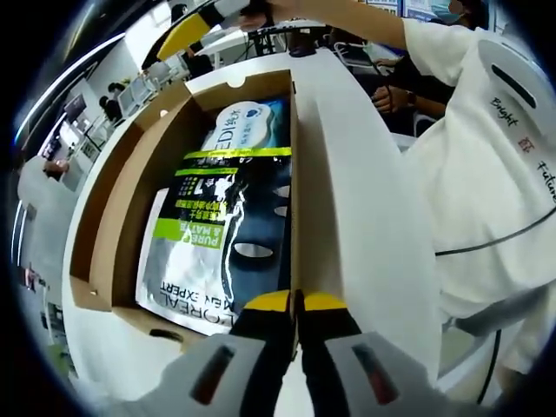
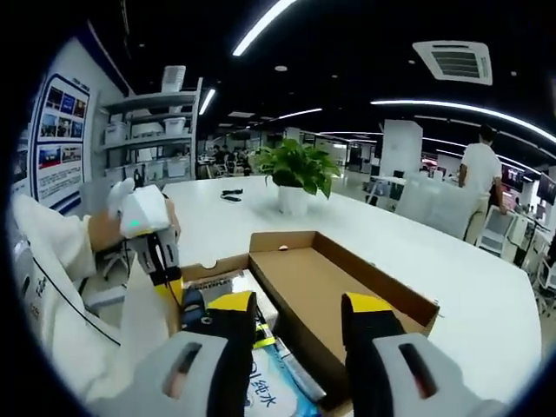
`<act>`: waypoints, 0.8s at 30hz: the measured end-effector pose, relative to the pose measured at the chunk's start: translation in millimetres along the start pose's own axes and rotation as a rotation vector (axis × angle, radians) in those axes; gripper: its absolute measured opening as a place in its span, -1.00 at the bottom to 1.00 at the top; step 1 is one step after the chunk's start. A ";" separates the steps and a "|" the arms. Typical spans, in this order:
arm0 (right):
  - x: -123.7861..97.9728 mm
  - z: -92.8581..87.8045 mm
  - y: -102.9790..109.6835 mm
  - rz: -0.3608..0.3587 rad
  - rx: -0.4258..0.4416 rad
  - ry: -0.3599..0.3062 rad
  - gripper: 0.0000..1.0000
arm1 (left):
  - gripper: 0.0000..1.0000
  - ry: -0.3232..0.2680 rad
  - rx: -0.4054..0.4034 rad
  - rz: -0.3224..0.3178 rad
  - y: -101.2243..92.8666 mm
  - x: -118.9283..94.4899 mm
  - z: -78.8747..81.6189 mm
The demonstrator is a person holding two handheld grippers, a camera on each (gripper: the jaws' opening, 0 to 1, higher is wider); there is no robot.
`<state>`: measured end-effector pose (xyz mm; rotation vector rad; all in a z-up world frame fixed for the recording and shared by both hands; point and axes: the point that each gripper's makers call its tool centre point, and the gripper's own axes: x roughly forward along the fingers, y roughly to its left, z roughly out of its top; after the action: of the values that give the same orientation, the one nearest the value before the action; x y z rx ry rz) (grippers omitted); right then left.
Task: Operate the shoe box by opening the lid, removing the specified soft item, and placing it in the target area until the item is outside and the box remains undamaged.
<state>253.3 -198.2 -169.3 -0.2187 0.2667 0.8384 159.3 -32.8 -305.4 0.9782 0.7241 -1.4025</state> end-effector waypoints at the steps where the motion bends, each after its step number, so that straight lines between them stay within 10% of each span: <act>1: 0.0 -0.6 1.3 0.006 0.006 0.000 -0.21 | -0.97 -0.001 0.000 -0.001 0.0 0.0 0.0; 24: 8.1 -29.7 20.3 0.098 0.035 0.073 -0.23 | -0.97 -0.004 -0.001 -0.003 0.6 0.9 -0.4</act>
<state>238.7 -188.1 -201.7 -0.2053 0.3629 0.9230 160.0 -32.9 -306.3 0.9743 0.7234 -1.4060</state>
